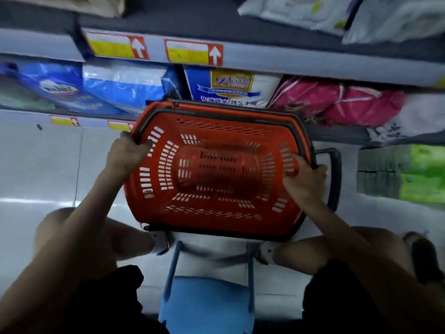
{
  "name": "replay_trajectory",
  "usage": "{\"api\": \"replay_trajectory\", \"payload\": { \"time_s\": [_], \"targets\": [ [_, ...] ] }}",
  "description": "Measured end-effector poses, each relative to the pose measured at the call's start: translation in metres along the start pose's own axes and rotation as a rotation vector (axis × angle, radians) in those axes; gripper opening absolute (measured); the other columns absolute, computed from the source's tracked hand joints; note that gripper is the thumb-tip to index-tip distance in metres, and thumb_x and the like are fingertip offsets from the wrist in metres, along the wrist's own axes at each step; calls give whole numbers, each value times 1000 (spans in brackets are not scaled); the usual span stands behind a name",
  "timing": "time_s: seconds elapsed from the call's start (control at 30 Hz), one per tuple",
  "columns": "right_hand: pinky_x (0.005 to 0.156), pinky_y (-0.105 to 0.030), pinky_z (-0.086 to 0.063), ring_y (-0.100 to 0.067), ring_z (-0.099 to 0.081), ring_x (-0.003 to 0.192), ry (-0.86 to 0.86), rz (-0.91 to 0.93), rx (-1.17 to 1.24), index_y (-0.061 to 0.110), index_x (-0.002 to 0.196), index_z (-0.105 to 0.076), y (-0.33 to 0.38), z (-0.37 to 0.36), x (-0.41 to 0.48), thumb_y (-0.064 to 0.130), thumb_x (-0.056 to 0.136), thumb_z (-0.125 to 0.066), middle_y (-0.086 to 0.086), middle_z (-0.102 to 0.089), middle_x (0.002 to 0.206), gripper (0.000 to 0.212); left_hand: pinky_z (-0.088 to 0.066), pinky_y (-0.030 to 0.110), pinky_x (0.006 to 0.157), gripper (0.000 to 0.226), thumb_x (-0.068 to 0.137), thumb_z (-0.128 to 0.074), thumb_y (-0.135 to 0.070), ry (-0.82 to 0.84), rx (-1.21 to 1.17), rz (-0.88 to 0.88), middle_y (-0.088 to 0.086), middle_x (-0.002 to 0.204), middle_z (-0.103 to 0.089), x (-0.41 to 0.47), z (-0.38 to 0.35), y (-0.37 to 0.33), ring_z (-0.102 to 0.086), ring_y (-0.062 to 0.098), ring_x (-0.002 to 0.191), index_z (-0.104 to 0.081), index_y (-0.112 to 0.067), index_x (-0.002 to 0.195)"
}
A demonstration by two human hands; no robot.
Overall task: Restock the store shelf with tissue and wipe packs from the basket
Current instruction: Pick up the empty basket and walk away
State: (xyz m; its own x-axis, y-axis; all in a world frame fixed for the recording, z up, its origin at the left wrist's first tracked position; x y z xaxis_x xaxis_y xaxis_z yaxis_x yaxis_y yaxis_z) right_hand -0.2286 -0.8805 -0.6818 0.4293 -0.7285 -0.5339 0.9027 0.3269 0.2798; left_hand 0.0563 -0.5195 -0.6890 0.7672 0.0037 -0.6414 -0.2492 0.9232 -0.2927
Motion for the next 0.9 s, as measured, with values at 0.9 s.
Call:
{"api": "replay_trajectory", "payload": {
  "time_s": [0.9],
  "targets": [
    [102, -39, -52, -42, -55, 115, 346, 449, -371, 56, 147, -40, 389, 64, -334, 28, 86, -58, -21, -28, 148, 69, -58, 47, 89, 55, 99, -65, -37, -139, -628, 483, 24, 122, -69, -257, 401, 299, -67, 34, 92, -55, -2, 139]
  ]
}}
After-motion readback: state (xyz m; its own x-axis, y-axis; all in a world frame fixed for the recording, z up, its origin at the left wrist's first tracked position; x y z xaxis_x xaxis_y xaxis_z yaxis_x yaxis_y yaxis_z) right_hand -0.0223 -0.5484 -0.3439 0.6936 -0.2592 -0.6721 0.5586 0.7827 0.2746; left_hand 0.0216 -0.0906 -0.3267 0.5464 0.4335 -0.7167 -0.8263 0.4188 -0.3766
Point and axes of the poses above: each hand's wrist, its own x-axis towards the middle knuckle, its own z-axis out of the back of the hand, y = z × x, the point moved 5 cm from there along x, towards the middle knuckle
